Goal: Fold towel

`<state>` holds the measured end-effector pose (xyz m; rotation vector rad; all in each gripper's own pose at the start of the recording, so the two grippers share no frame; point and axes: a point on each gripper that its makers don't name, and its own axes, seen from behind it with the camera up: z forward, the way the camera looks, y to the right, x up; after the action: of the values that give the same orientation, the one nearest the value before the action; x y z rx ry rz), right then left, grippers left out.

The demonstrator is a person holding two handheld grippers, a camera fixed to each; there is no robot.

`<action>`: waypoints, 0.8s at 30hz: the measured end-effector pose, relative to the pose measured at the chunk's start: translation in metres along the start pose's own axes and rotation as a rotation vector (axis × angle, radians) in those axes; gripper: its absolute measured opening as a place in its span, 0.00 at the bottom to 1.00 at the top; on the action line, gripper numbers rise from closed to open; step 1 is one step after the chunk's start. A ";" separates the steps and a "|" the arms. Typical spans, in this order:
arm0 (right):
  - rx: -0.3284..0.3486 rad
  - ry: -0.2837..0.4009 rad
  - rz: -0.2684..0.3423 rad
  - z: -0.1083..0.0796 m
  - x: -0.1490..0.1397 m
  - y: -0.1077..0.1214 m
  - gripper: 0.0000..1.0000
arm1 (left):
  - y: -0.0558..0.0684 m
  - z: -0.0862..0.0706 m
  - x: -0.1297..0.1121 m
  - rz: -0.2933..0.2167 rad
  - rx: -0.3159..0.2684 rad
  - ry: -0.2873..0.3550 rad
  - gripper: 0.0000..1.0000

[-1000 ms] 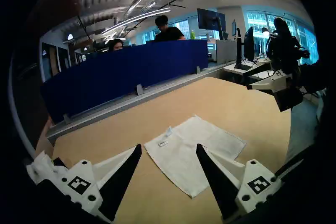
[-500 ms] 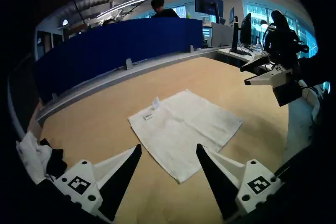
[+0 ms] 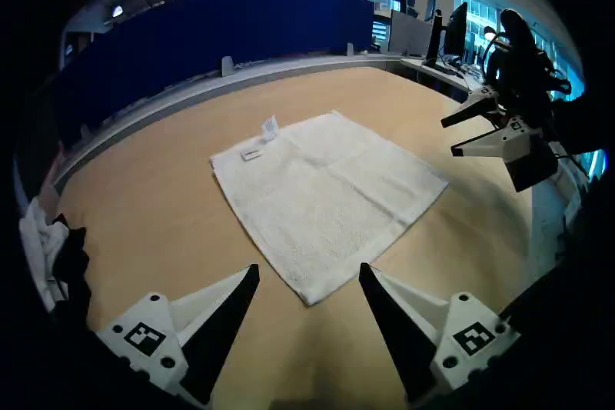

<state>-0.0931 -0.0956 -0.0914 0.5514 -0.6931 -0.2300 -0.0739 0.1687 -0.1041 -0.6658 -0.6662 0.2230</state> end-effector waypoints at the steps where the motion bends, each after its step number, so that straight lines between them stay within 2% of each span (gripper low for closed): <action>1: 0.004 -0.009 -0.002 0.002 -0.004 -0.001 1.00 | 0.001 0.002 -0.003 -0.004 -0.001 -0.009 0.96; 9: 0.022 -0.070 -0.029 0.010 -0.032 -0.006 0.97 | 0.005 0.012 -0.018 -0.016 -0.014 -0.062 0.97; 17: 0.045 -0.102 -0.033 0.016 -0.051 -0.013 0.91 | 0.004 0.018 -0.027 -0.016 -0.004 -0.095 0.96; 24: 0.055 -0.117 -0.039 0.017 -0.060 -0.016 0.86 | 0.010 0.019 -0.034 -0.012 -0.017 -0.125 0.88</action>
<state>-0.1500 -0.0929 -0.1224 0.6074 -0.8045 -0.2817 -0.1119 0.1722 -0.1164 -0.6676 -0.7926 0.2492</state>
